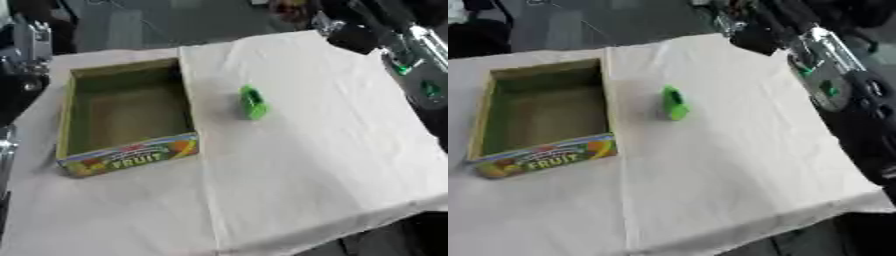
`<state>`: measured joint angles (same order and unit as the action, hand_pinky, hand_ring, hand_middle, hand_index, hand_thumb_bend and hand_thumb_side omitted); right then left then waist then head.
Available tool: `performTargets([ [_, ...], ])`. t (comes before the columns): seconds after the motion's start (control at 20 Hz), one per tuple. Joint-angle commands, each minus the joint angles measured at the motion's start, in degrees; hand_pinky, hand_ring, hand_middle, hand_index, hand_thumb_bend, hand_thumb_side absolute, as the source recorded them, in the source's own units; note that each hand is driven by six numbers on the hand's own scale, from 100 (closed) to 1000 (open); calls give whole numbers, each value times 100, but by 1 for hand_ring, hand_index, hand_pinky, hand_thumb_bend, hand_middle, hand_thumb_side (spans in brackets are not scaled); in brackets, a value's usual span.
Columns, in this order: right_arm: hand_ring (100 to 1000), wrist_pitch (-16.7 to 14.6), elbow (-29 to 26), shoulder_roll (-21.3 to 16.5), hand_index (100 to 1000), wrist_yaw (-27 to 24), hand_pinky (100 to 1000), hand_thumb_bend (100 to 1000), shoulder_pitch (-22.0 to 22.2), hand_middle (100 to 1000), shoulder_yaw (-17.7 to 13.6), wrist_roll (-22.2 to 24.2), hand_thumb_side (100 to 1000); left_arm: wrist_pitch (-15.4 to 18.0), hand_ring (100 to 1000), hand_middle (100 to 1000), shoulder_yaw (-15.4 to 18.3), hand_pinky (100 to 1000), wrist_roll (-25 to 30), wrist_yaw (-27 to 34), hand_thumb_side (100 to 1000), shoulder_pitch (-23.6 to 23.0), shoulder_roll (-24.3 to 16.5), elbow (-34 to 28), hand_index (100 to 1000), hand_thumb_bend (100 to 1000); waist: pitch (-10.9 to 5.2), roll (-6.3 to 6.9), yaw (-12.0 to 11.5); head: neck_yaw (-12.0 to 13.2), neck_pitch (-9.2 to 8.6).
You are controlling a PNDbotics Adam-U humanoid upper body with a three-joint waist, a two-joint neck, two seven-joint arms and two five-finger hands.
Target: Pick up objects on the table and place them in the box.
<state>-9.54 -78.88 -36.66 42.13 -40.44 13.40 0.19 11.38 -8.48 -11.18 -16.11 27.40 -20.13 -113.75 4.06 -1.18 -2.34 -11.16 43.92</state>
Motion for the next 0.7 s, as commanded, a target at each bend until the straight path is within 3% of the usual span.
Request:
performTargets([
  [0.05, 654, 63, 205, 112, 799, 388, 1000, 118, -157, 746, -19, 115, 1000, 22, 678, 860, 44, 674, 4, -9, 581, 90, -61, -84, 882, 337, -100, -2, -78, -50, 11],
  [0.25, 696, 97, 414, 359, 805, 846, 1000, 128, -223, 772, -9, 148, 1000, 33, 678, 860, 66, 674, -10, -20, 581, 82, -91, -84, 882, 336, -100, 17, -227, -45, 19],
  [0.4, 732, 126, 546, 518, 813, 1158, 1000, 158, -284, 791, -29, 6, 1000, 31, 676, 860, 67, 673, -5, -27, 582, 70, -97, -84, 882, 335, -98, 30, -247, -103, 17],
  [0.7, 786, 256, 725, 665, 822, 1655, 1000, 123, -246, 822, -74, -354, 1000, 24, 674, 860, 66, 672, 6, -38, 585, 40, -103, -84, 882, 331, -92, 49, -235, -181, -4],
])
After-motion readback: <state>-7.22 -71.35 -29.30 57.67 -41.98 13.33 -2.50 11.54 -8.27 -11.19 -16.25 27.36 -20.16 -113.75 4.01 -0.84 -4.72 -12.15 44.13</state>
